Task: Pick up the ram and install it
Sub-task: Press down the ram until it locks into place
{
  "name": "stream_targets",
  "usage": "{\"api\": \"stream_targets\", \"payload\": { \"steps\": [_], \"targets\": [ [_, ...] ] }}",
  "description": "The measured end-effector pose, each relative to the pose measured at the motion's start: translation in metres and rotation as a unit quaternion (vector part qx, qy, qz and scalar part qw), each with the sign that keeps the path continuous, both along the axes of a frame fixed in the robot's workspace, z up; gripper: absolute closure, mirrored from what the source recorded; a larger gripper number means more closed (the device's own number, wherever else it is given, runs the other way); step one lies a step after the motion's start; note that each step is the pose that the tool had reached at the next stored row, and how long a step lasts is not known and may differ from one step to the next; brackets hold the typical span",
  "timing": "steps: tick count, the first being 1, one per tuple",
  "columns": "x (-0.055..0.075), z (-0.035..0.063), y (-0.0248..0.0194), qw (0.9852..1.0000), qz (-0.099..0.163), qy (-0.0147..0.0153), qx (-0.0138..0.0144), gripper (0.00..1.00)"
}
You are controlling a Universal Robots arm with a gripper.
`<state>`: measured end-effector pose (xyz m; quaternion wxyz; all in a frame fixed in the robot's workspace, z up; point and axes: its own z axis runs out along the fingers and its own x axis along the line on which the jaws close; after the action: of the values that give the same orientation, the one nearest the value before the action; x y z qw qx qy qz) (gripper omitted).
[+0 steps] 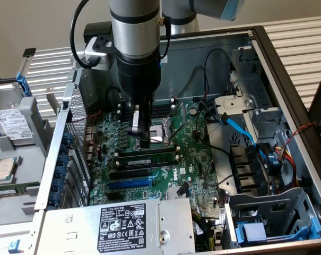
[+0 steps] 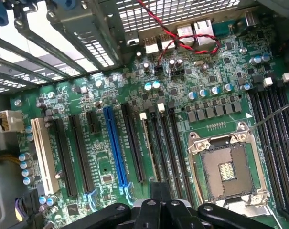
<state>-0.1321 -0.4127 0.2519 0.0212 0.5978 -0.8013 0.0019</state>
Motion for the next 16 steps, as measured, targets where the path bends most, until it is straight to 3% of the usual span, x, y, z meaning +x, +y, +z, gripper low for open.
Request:
{"api": "stream_targets", "payload": {
  "steps": [4, 8, 12, 16],
  "targets": [
    [0.0, -0.0002, 0.0, 0.9995, -0.032, 0.0, 0.0, 0.89],
    [0.0, -0.0004, 0.0, 0.9979, -0.064, 0.0, 0.0, 0.89],
    [0.0, -0.0006, 0.0, 0.9953, -0.097, 0.0, 0.0, 0.89],
    [0.0, -0.001, 0.0, 0.9914, -0.131, 0.0, 0.0, 0.89]
  ]
}}
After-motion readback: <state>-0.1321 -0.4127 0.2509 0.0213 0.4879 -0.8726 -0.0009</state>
